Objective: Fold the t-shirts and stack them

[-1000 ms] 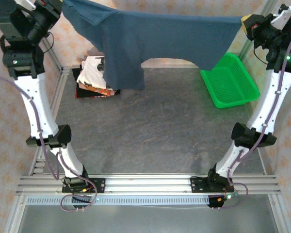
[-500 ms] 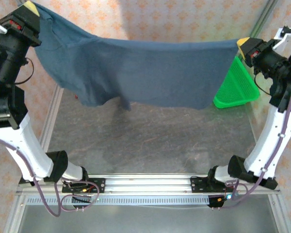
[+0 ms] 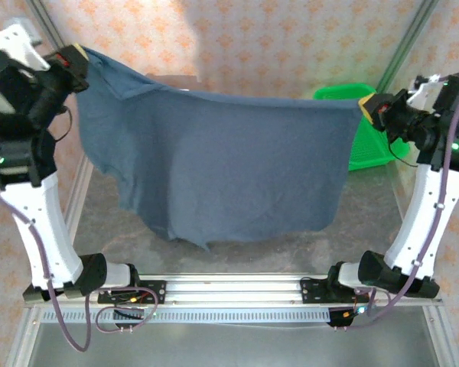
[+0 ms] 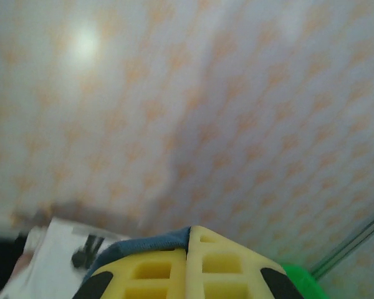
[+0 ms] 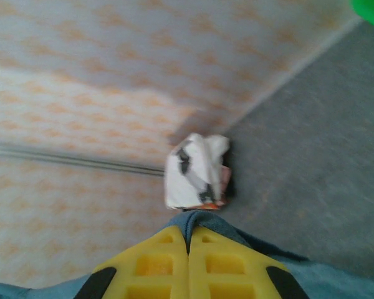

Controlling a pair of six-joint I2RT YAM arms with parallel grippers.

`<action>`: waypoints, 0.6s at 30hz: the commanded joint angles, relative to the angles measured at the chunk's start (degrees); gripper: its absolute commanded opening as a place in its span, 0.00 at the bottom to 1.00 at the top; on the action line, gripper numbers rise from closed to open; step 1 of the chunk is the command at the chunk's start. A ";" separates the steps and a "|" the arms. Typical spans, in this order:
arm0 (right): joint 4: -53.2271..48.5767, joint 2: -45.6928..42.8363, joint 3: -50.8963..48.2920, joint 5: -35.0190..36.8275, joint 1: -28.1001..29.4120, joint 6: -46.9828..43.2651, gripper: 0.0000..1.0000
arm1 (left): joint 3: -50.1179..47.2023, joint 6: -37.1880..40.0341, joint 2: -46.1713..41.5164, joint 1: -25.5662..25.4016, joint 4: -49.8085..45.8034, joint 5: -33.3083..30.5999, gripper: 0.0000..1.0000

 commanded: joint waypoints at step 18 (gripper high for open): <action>9.46 28.63 -15.46 39.57 3.49 -19.57 0.00 | -14.90 17.64 29.52 -15.48 5.08 -22.90 0.00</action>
